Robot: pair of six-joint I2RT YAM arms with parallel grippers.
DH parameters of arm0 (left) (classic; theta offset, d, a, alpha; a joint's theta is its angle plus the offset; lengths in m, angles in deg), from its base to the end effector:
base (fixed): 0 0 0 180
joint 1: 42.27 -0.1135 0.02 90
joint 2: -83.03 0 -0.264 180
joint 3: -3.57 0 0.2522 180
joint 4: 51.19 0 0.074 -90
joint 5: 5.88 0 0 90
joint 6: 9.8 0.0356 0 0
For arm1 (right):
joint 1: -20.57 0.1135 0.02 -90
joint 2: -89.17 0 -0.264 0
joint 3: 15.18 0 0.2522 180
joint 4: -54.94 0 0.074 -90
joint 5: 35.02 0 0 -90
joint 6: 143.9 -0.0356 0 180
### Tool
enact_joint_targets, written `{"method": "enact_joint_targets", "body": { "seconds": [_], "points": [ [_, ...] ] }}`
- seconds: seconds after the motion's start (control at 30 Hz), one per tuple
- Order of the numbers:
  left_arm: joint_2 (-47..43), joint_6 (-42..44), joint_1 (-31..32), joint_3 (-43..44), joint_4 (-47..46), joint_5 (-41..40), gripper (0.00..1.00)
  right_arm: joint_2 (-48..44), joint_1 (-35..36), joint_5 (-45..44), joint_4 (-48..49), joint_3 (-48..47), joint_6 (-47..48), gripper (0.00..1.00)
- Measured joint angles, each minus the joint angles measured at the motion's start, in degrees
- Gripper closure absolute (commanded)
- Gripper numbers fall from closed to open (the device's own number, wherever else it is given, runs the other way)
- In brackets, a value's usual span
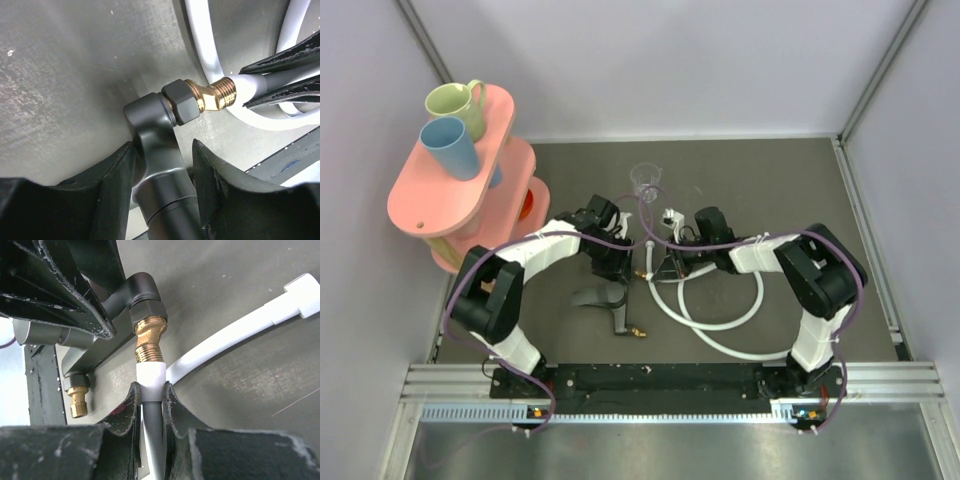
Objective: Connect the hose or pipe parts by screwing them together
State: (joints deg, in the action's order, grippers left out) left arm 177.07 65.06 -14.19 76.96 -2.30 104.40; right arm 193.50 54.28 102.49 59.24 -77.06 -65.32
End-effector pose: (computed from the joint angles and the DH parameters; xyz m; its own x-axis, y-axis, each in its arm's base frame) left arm 0.2696 -0.1578 0.1873 -0.9412 0.2244 -0.2526 0.3135 0.8590 -0.4048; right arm 0.2754 0.2153 0.1385 -0.6734 -0.2885 -0.6806 -0.7385 0.3032 0.6022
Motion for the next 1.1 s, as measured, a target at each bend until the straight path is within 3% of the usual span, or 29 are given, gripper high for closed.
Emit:
{"method": "enact_joint_targets", "body": {
  "seconds": [0.17,0.43,0.9,1.03,1.1],
  "points": [
    [0.24,0.15,0.63,1.11,1.38,0.26,0.41,-1.07,0.31,-0.57,-1.49,0.00,3.78,1.00],
    [0.37,-1.11,1.01,1.53,1.79,-1.03,0.41,-2.10,1.07,-2.43,-2.01,0.00,6.84,1.00],
    [0.42,-5.90,4.57,1.66,1.88,-12.07,0.45,-3.06,2.62,-5.33,0.33,0.09,7.32,1.00],
    [0.46,-6.47,4.70,1.66,1.95,-13.29,0.56,-3.06,2.69,-5.51,0.79,0.13,7.39,1.00],
    [0.61,-6.60,4.70,1.66,2.08,-13.66,0.73,-3.06,2.78,-5.92,0.81,0.24,7.58,1.00]
  ]
}}
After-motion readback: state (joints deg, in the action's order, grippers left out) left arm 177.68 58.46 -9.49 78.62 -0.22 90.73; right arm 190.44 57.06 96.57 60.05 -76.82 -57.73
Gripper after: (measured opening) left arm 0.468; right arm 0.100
